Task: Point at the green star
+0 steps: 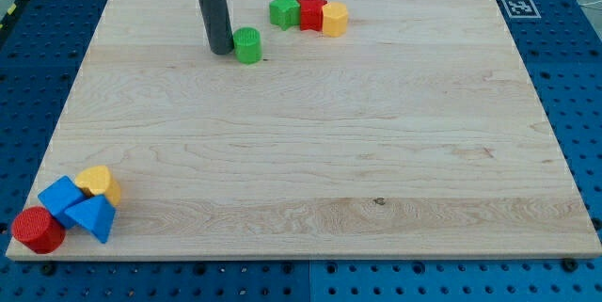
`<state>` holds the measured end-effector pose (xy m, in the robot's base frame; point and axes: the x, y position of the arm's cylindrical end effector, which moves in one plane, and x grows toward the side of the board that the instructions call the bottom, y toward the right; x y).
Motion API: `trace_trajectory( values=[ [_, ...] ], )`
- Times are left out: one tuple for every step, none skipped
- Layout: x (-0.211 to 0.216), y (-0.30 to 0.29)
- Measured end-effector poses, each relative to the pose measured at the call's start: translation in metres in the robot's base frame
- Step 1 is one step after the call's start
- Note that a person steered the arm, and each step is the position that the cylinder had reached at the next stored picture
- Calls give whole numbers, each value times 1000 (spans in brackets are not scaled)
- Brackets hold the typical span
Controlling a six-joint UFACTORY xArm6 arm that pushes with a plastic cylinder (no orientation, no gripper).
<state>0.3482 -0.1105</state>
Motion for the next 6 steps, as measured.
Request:
trace_trajectory(
  values=[
    [8, 1],
    [3, 0],
    [-11, -3],
    [-26, -11],
    [-49, -7],
    [-70, 10]
  ],
)
